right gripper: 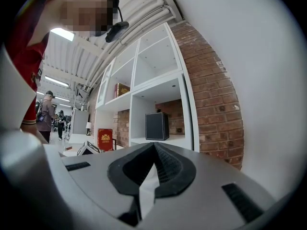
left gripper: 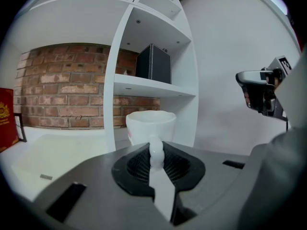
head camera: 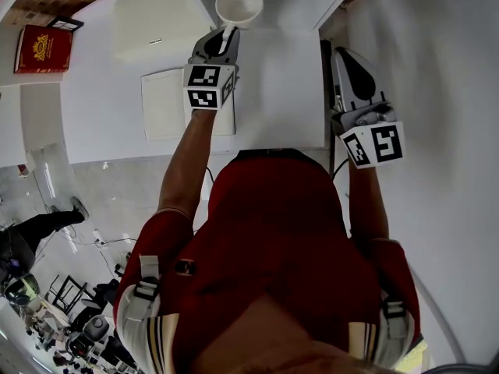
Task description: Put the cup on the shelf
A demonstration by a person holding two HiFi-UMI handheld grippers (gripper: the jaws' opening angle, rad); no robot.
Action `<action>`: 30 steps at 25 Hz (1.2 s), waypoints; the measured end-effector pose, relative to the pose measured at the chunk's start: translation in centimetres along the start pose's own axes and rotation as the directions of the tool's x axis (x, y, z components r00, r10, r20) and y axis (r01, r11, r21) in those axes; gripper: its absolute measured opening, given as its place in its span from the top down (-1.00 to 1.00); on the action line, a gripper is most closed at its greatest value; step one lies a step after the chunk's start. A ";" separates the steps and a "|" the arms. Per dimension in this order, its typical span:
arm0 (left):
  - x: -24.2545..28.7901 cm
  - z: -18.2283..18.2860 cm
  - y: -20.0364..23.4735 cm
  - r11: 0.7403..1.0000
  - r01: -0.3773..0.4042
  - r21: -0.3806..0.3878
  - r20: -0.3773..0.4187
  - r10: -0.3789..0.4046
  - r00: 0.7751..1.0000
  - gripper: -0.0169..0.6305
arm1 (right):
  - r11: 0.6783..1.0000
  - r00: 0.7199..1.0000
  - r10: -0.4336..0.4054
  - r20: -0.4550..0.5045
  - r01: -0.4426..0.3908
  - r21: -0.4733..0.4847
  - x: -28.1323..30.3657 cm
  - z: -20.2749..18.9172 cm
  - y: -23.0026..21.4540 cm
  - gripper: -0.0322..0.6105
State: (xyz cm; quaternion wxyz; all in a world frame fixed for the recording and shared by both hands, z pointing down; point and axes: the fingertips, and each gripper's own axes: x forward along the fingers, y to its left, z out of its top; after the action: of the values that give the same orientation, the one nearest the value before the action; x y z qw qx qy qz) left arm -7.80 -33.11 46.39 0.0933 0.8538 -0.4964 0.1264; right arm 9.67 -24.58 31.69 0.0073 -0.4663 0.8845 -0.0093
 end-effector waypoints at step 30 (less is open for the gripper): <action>5.8 -4.6 2.9 0.998 -0.054 -0.025 -0.114 0.051 0.992 0.81 | 0.998 0.997 -0.060 -0.055 0.060 0.000 0.5 -1.2 -1.2 0.91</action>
State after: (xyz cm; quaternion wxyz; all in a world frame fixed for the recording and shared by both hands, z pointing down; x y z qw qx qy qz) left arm -8.15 -37.99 52.64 0.1298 0.8305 -0.5142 0.1700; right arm 10.39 -25.64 32.90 -0.0169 -0.4923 0.8700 -0.0228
